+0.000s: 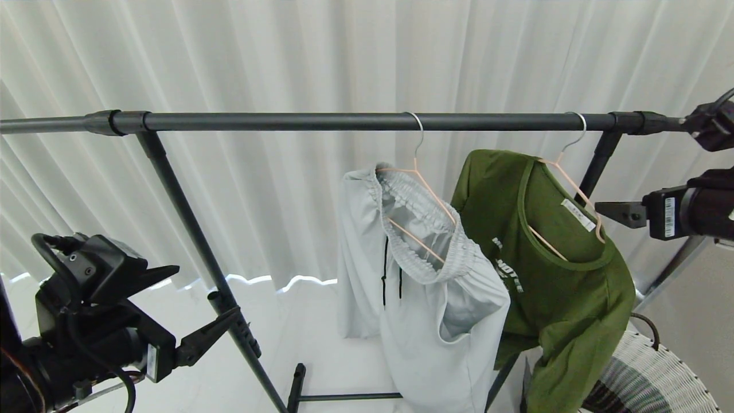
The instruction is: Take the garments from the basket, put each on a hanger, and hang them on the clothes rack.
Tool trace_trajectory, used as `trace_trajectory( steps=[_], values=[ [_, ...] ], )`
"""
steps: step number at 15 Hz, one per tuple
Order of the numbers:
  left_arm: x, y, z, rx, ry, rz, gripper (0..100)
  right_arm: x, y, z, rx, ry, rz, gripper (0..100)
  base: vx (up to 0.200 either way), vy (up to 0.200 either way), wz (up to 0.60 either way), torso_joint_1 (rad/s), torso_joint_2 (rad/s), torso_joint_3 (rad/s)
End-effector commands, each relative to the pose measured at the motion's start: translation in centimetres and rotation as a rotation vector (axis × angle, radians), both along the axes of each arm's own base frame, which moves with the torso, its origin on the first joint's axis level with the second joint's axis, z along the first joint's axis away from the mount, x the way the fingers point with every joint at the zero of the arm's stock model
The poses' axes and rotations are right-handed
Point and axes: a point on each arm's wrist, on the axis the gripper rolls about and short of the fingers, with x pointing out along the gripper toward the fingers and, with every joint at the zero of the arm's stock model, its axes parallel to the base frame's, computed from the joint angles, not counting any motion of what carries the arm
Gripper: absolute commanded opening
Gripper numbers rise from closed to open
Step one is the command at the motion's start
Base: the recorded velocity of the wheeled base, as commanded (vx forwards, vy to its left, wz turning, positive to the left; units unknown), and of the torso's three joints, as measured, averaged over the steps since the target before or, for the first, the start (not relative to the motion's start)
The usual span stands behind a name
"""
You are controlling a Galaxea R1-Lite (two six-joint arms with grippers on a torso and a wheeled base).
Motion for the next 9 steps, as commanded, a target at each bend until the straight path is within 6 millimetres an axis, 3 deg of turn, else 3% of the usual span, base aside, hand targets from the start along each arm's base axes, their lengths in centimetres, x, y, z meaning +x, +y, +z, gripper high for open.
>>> trace_trajectory(
  steps=[1, 7, 9],
  values=[
    [-0.6, 0.2, 0.5, 0.005, -0.035, 0.04, 100, -4.6, -1.3, 1.3, 0.029, -0.097, 0.001, 100, -0.2, 0.0, 0.0, 0.002, 0.0, 0.002],
    [-3.4, 0.9, 0.5, 0.009, -0.102, 0.114, 100, -11.3, -4.4, -1.3, 0.015, -0.116, -0.119, 100, -0.2, 0.0, 0.0, 0.001, 0.0, 0.003],
    [-5.2, 1.4, 0.0, 0.02, -0.143, 0.182, 100, -14.7, -5.3, -3.5, -0.002, -0.075, -0.168, 100, -0.2, 0.0, 0.0, 0.002, 0.0, 0.007]
  ],
)
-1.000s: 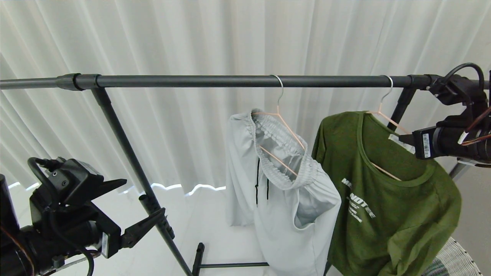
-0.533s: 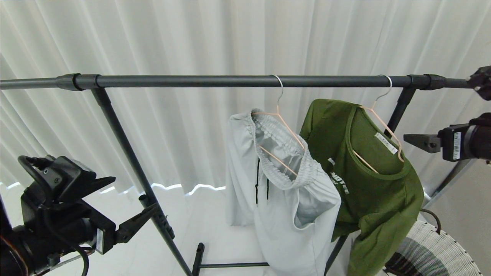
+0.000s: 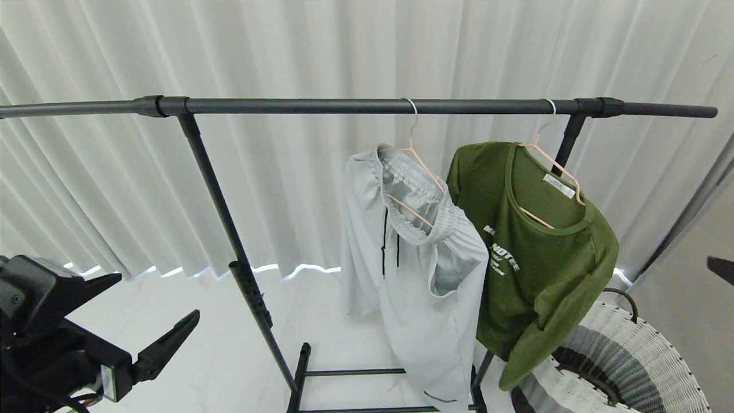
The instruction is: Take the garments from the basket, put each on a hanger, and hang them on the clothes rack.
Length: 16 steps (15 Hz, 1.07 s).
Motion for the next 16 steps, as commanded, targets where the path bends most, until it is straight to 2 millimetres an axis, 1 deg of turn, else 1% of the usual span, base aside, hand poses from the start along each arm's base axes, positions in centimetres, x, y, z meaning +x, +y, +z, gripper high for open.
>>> trace_trajectory(
  steps=[1, 3, 5, 6, 7, 9, 10, 12, 13, 14, 15, 16],
  values=[
    [-2.1, 0.5, -0.3, 0.001, -0.058, 0.058, 100, -4.6, -1.0, -2.0, -0.001, -0.018, -0.053, 100, -0.2, 0.0, 0.0, 0.002, 0.0, 0.002],
    [-3.4, 1.1, -0.5, 0.004, -0.099, 0.143, 100, -7.7, -1.4, -4.3, -0.009, 0.009, -0.08, 100, -0.2, 0.0, 0.0, -0.002, 0.0, 0.002],
    [-4.3, 1.5, -0.3, 0.002, -0.144, 0.194, 100, -9.9, -1.7, -6.3, -0.026, 0.023, -0.149, 100, 0.0, 0.0, 0.0, 0.0, 0.0, 0.0],
    [-5.0, 1.7, -0.4, -0.008, -0.168, 0.232, 100, -11.0, -1.9, -7.9, -0.035, 0.02, -0.185, 100, 0.0, 0.0, 0.0, 0.0, 0.0, 0.0],
    [-5.8, 2.0, -0.9, -0.033, -0.186, 0.303, 100, -11.9, -2.0, -9.6, -0.042, 0.0, -0.219, 100, 0.0, 0.0, 0.0, 0.0, 0.0, 0.0],
    [-7.5, 2.3, -2.8, -0.034, -0.193, 0.445, 100, -13.1, -2.2, -12.9, -0.05, -0.032, -0.272, 100, 0.0, 0.0, 0.0, 0.0, 0.0, 0.0],
    [-8.2, 2.3, -3.4, -0.033, -0.202, 0.481, 100, -13.4, -2.3, -14.1, -0.052, -0.046, -0.29, 100, 0.0, 0.0, 0.0, 0.0, 0.0, 0.0],
    [-9.5, 2.3, -4.3, -0.045, -0.191, 0.495, 100, -12.9, -2.3, -15.2, -0.049, -0.034, -0.326, 100, 0.0, 0.0, 0.0, 0.0, 0.0, 0.0],
    [-10.5, 2.3, -5.3, -0.056, -0.167, 0.501, 100, -12.3, -2.2, -16.1, -0.046, -0.043, -0.326, 100, 0.0, 0.0, 0.0, 0.0, 0.0, 0.0],
    [-12.2, 2.2, -6.9, -0.054, -0.169, 0.513, 100, -11.8, -2.2, -16.4, -0.023, -0.095, -0.324, 100, 0.0, 0.0, 0.0, 0.0, 0.0, 0.0],
    [-13.5, 2.2, -8.1, -0.041, -0.185, 0.532, 100, -11.7, -2.2, -16.4, 0.0, -0.108, -0.324, 100, 0.0, 0.0, 0.0, 0.0, 0.0, 0.0],
    [-13.6, 2.3, -7.8, -0.027, -0.171, 0.587, 100, -11.8, -2.2, -16.4, 0.003, -0.106, -0.331, 100, 0.0, 0.0, 0.0, 0.0, 0.0, 0.0]
  ],
)
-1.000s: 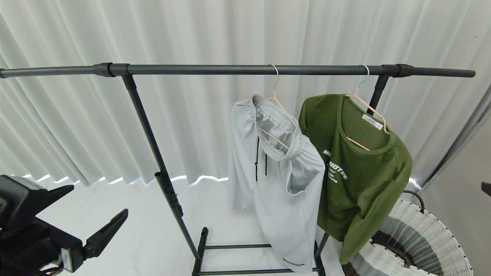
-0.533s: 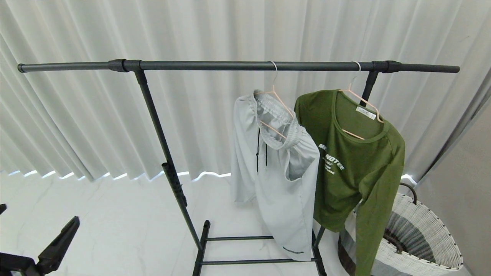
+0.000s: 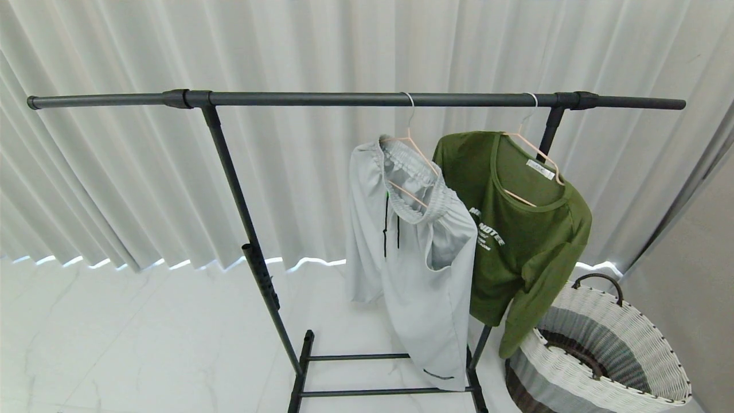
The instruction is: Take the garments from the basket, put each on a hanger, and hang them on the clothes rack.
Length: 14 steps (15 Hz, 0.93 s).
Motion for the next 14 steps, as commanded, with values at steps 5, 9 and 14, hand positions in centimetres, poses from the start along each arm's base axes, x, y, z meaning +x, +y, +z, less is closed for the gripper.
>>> trace_trajectory(
  steps=[5, 9, 14],
  values=[
    [-2.5, 0.4, -1.5, -0.042, -0.111, 0.248, 100, 0.0, 0.0, -0.6, 0.01, 0.002, -0.023, 100, 0.0, 0.0, 0.0, 0.0, 0.0, 0.0],
    [-2.7, -0.3, -1.7, -0.087, -0.176, -0.185, 100, 0.9, 0.1, -0.9, 0.017, -0.137, 0.02, 100, 0.0, 0.0, 0.0, 0.0, 0.0, 0.0],
    [-2.7, -0.8, -2.5, -0.249, -0.122, -0.386, 100, 1.0, 0.8, -1.6, 0.051, -0.071, 0.335, 100, 0.0, 0.0, 0.0, 0.0, 0.0, 0.0]
  ],
)
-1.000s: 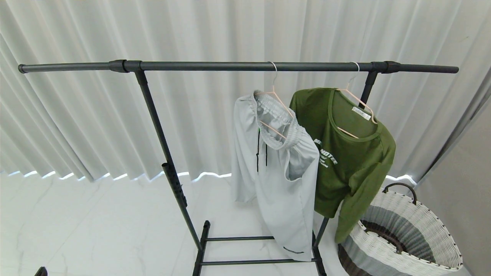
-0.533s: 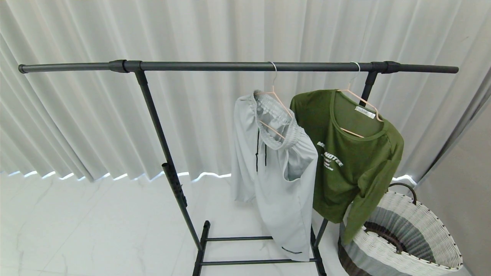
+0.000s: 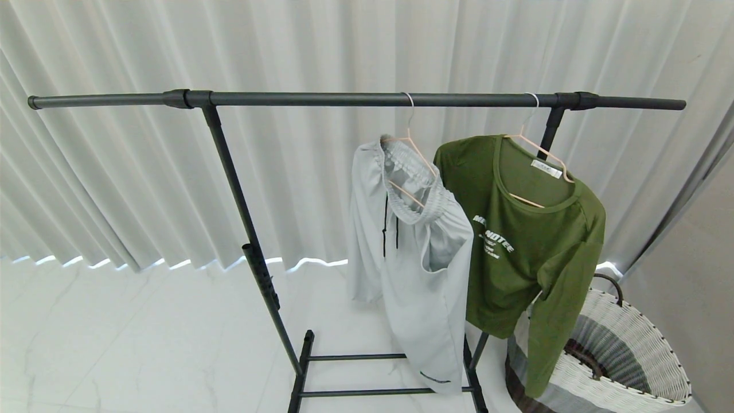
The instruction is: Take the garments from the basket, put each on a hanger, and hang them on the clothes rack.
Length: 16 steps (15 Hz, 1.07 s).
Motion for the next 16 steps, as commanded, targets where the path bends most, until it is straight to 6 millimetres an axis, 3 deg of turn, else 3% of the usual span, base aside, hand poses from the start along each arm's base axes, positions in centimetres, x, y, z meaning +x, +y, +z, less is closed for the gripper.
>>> trace_trajectory(
  steps=[1, 6, 10, 16],
  values=[
    [-0.02, 0.0, -0.05, -0.001, -0.002, 0.001, 100, 0.07, 0.02, -0.11, 0.0, 0.013, 0.012, 100, 0.0, 0.0, 0.0, 0.0, 0.0, 0.0],
    [-0.02, 0.0, -0.05, -0.004, -0.001, -0.001, 100, -0.06, 0.21, -0.12, 0.028, -0.005, -0.124, 100, 0.0, 0.0, 0.0, 0.0, 0.0, 0.0],
    [-0.02, -0.01, -0.03, -0.006, -0.003, 0.005, 100, -0.41, 0.08, -0.24, 0.024, -0.047, -0.043, 100, 0.0, 0.0, 0.0, 0.0, 0.0, 0.0],
    [-0.02, -0.01, -0.03, -0.006, -0.003, 0.005, 100, -0.66, 0.12, -0.31, 0.034, -0.081, -0.063, 100, 0.0, 0.0, 0.0, 0.0, 0.0, 0.0]
  ],
)
